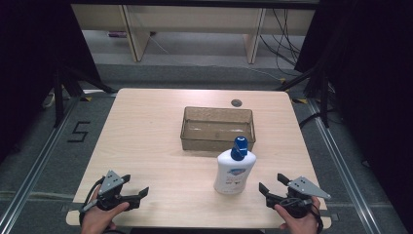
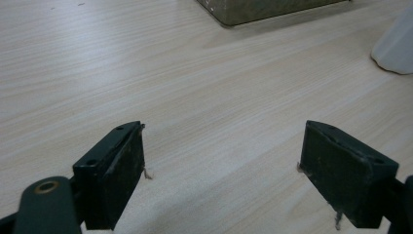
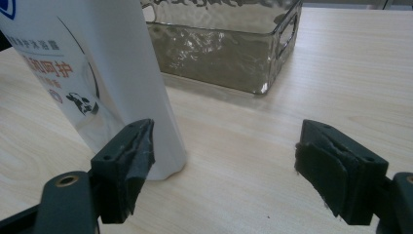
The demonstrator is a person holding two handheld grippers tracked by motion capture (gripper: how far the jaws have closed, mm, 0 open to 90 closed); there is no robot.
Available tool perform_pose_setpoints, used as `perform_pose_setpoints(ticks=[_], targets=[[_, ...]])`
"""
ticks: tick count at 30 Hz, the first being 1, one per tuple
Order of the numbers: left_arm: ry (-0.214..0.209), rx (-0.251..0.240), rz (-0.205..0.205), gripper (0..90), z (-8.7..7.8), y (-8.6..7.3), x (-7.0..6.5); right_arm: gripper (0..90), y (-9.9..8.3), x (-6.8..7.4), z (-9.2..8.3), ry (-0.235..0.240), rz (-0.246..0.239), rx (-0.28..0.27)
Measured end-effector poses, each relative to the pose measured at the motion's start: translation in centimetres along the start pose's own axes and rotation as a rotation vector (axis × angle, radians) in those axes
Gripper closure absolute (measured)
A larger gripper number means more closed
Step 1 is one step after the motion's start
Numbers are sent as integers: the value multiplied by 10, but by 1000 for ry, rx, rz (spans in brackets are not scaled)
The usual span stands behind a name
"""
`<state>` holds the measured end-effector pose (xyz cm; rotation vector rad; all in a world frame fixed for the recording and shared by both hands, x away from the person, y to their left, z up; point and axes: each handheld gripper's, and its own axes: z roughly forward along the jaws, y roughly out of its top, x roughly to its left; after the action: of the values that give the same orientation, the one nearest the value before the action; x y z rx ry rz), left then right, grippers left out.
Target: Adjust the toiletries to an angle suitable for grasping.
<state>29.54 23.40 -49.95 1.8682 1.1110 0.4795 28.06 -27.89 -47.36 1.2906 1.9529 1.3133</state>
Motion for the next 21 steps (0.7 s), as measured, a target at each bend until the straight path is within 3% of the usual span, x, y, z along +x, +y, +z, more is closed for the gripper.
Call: perform_pose_setpoints(ticks=[4, 5, 8, 12, 13, 14, 17, 18, 21], targets=[[3, -2, -4, 161, 0, 0, 0, 231, 0, 2, -2, 0, 33, 9], [4, -2, -5, 160, 0, 0, 0, 233, 0, -1, 0, 0, -13, -15], [2, 5, 2, 161, -1, 0, 0, 237, 0, -2, 0, -6, -17, -38], [5, 1, -1, 162, 0, 0, 0, 244, 1, -2, -2, 12, 1, -29], [0, 0, -2, 162, 0, 0, 0, 247, 1, 0, -3, 25, 54, -36], [1, -1, -3, 162, 0, 0, 0, 247, 1, -4, -2, 34, 22, -42], [5, -7, -10, 162, 0, 0, -1, 248, 2, -3, -4, 26, 35, -62], [4, -7, -9, 163, 0, 0, -1, 247, 3, -4, -5, 16, 14, -52], [1, -8, -6, 163, 0, 0, -1, 232, 5, -2, -7, 13, 16, -61]])
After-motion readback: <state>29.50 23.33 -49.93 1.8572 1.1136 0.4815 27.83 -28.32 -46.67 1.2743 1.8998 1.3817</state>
